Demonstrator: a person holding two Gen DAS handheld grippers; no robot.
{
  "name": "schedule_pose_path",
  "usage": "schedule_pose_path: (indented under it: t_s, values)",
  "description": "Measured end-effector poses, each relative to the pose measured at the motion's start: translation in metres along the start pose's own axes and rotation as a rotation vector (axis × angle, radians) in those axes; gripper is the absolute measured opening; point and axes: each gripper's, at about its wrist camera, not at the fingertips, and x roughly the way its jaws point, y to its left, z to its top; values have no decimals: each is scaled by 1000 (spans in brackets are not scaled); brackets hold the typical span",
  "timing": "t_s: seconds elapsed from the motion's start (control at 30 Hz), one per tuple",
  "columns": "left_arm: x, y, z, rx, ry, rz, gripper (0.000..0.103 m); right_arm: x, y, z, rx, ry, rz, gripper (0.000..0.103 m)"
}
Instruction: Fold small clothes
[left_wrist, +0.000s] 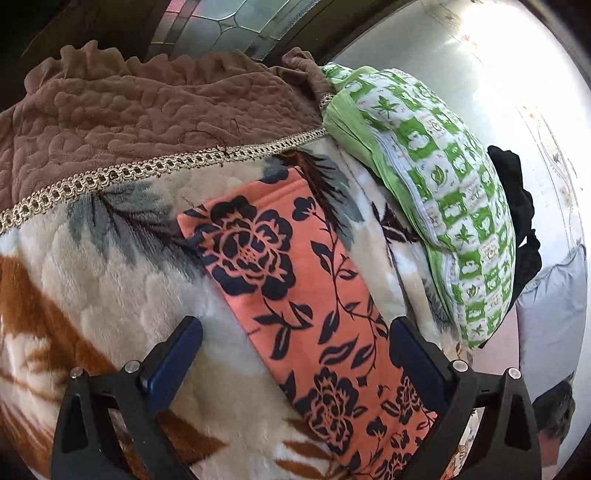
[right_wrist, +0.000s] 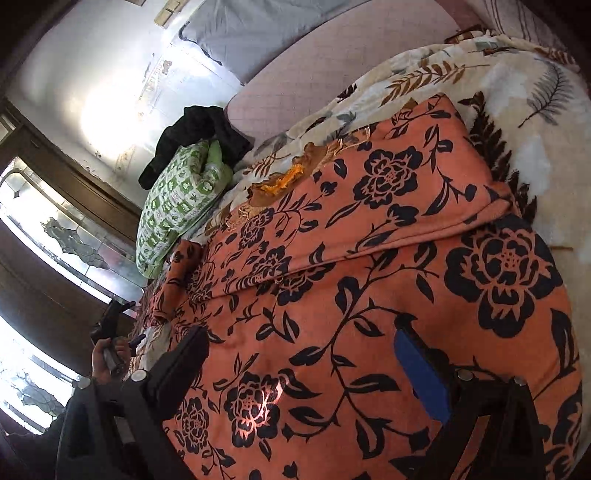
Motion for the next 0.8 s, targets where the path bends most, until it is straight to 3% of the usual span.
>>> schedule_pose_path:
  t_s: [0.1, 0.27, 0.3, 0.33, 0.37, 0.43, 0.53, 0.6, 0.7, 0.8]
  values:
    - [2, -4, 2, 20, -19, 3, 100, 5, -3, 3, 7, 11, -12, 101]
    - [9, 2, 17, -52, -32, 40, 81, 8, -3, 2, 0, 15, -11, 101]
    - [10, 4, 20, -65, -32, 69, 65, 7, -3, 2, -2, 15, -12, 101]
    - [11, 5, 21, -68, -28, 112, 31, 7, -3, 2, -2, 14, -12, 101]
    - [13, 9, 24, -74, -14, 153, 6, 7, -4, 2, 1, 13, -11, 101]
    - [13, 13, 26, -86, -8, 143, 4, 7, -5, 3, 4, 12, -9, 101]
    - [-14, -35, 13, 167, -103, 224, 4, 6, -4, 3, -5, 4, -20, 101]
    - [-43, -93, -12, 378, -183, 182, 4, 3, -5, 4, -4, -18, -25, 101]
    - [-94, -190, -73, 639, -258, 16, 4, -7, -11, 6, 34, -57, -16, 101]
    - [-135, -279, -156, 849, -257, -187, 4, -20, -19, 9, 86, -96, -8, 101]
